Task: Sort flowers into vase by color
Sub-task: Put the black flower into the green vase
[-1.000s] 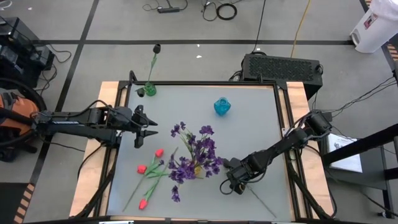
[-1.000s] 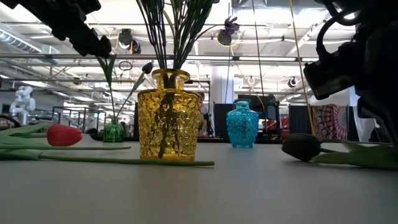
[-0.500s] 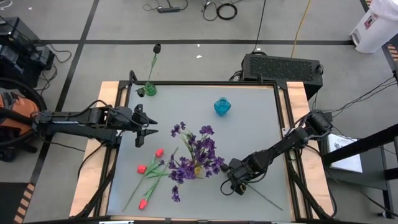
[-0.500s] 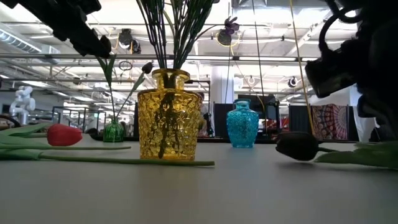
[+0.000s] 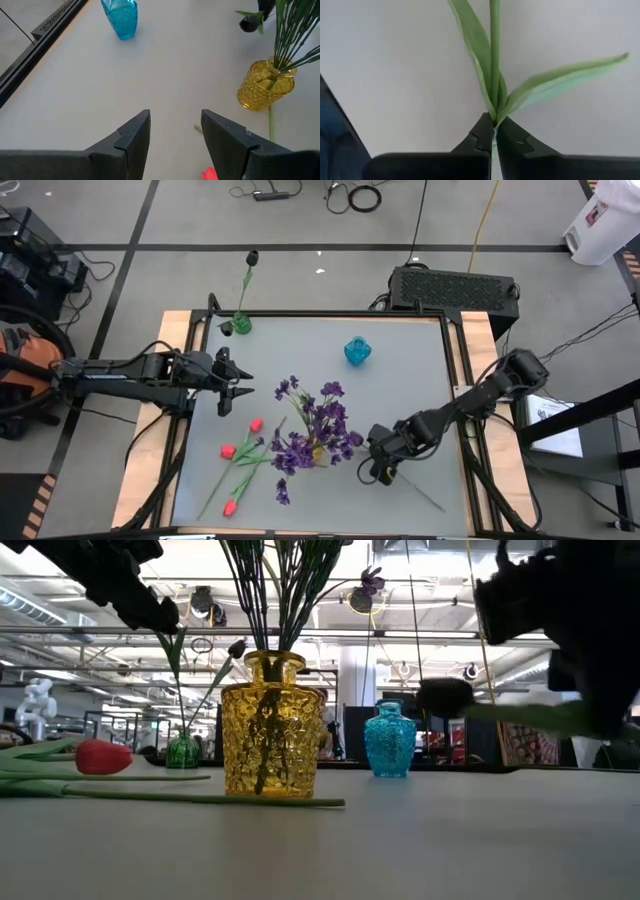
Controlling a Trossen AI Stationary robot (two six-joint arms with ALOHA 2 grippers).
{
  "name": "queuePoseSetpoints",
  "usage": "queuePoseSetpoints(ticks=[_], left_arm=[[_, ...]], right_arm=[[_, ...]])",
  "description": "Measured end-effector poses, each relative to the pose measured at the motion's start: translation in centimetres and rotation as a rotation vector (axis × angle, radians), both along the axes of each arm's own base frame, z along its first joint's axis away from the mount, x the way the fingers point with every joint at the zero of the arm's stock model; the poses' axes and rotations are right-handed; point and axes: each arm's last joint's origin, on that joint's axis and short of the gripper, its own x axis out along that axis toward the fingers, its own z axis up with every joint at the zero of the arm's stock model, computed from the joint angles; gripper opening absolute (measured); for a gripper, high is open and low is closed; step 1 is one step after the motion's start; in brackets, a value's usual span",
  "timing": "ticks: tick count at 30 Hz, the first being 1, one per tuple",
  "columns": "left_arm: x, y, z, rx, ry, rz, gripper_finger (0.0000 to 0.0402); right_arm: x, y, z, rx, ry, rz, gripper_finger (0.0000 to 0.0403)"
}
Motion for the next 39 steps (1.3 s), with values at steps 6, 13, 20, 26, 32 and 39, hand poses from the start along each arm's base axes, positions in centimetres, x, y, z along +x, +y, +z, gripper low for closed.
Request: queuePoseSetpoints(ticks=[6,13,20,26,32,39], left_arm=[[0.0,0.0,0.0,0.000,-0.001,0.000,0.0183],[0.0,0.0,0.0,0.000,-0.002,0.000,0.0183],[0.2,0.0,0.3,0.001,-0.036,0.000,0.0183],[0.3,0.0,0.4,0.000,-0.051,0.001,0.0183],[0.4,0.0,0.7,-0.018,-0.091,0.013,0.0183],[0.9,0.0,1.6,-0.019,-0.194,0.014,0.0183]], right_arm=[[0.3,-1.4,1.2,-0.034,-0.070,-0.013,0.0004],[1.0,-2.8,1.3,-0.058,-0.098,0.028,0.0004],[1.7,-4.8,1.3,-0.127,-0.118,-0.019,0.0004],[2.0,-5.9,1.3,-0.179,-0.133,0.010,0.0004],[2.4,-7.2,1.4,-0.257,-0.151,0.002,0.0004],[3.0,-9.1,1.6,-0.355,-0.192,0.001,0.0004]])
